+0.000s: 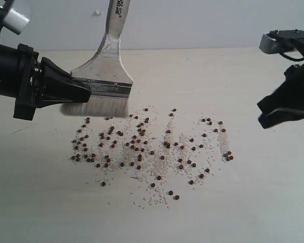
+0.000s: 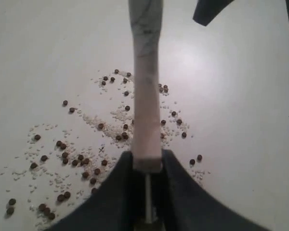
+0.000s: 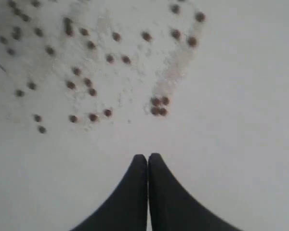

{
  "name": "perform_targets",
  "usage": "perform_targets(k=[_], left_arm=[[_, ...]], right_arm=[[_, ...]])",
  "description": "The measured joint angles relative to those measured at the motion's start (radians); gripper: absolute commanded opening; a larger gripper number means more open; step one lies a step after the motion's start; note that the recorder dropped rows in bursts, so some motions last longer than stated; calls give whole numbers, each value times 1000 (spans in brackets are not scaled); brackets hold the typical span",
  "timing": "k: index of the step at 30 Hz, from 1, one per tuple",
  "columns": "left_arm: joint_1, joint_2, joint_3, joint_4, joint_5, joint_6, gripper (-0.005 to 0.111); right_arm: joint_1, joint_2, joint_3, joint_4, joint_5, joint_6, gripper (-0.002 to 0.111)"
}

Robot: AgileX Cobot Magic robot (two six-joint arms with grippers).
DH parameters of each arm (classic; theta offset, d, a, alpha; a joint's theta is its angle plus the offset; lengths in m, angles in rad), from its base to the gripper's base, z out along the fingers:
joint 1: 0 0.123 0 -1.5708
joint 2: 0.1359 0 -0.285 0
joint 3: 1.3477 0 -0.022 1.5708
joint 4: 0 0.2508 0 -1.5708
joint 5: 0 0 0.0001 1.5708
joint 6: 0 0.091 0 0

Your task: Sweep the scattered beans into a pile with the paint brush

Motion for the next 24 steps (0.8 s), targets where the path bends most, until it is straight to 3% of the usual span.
perform_targets(k=[4,7,9,12,17,22,24], left_arm=[[0,0,0,0,14,0,0],[0,0,0,2,16,6,0],[0,0,0,2,20,10,0],[0,6,0,-8,57,28,0],[0,44,0,-49,133,73,0],[0,103,0,-57,154,95,0],[0,127,0,-63,156,116,0]], right_arm=[[-96,3,77,540,-3,-559,0],[-135,4,170,888,160,-1027,0],[-139,13,223,1063,256,-1228,0],[-144,31,259,1184,288,-1347,8],[-142,37,265,1221,289,-1392,28],[-127,37,265,1227,294,-1338,29],[-127,37,265,1227,294,-1325,38]])
